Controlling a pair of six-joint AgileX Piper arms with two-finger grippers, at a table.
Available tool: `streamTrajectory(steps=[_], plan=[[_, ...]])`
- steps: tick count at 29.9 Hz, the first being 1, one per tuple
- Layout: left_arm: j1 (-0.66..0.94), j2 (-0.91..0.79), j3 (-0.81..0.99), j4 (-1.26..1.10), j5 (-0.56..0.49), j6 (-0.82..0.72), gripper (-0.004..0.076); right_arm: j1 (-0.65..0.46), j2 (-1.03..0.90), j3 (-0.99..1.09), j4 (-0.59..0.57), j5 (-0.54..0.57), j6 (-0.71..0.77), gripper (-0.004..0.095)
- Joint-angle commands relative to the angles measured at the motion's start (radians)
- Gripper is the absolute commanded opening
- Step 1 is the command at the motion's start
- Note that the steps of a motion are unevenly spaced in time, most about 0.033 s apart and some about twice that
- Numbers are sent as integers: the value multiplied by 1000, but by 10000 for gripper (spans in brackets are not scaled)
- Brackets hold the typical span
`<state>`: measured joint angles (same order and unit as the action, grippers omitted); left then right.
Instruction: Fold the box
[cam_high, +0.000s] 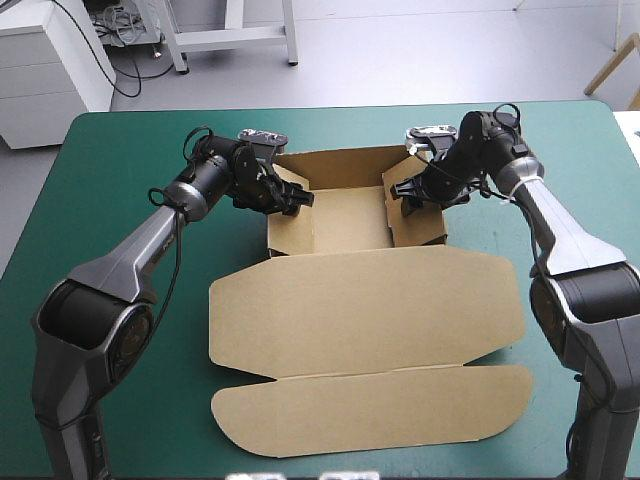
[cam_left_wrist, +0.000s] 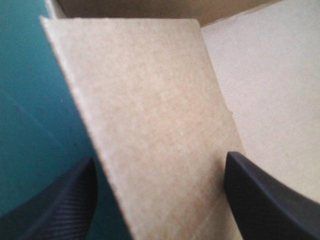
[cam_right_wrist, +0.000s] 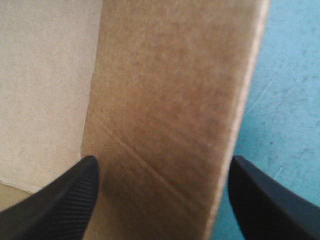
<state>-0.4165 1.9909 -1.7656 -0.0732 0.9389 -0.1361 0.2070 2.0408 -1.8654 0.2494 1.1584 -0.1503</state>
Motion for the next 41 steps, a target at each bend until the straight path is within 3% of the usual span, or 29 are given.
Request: streamTrajectory(steps=[1,17,22,25,29,41], plan=[[-1,-68,-48,-13,-18,-2,522,1,-68,-30,19,3,-31,848],[-1,-288,-261,113,161,24,486,-1,-330,-120,-32,-22,-36,851],[-1,-384,-261,162,284,124,363,-1,-404,-123,-32,-27,-36,851],[-1,-426,-259,229,357,149,236,-1,-413,-123,-34,-27,-36,850],[-1,-493,-216,245,355,175,8,-1,-396,-120,-34,-16,-33,850],[-1,-701,192,255,349,213,-10,-1,-215,-120,-71,24,-11,851]])
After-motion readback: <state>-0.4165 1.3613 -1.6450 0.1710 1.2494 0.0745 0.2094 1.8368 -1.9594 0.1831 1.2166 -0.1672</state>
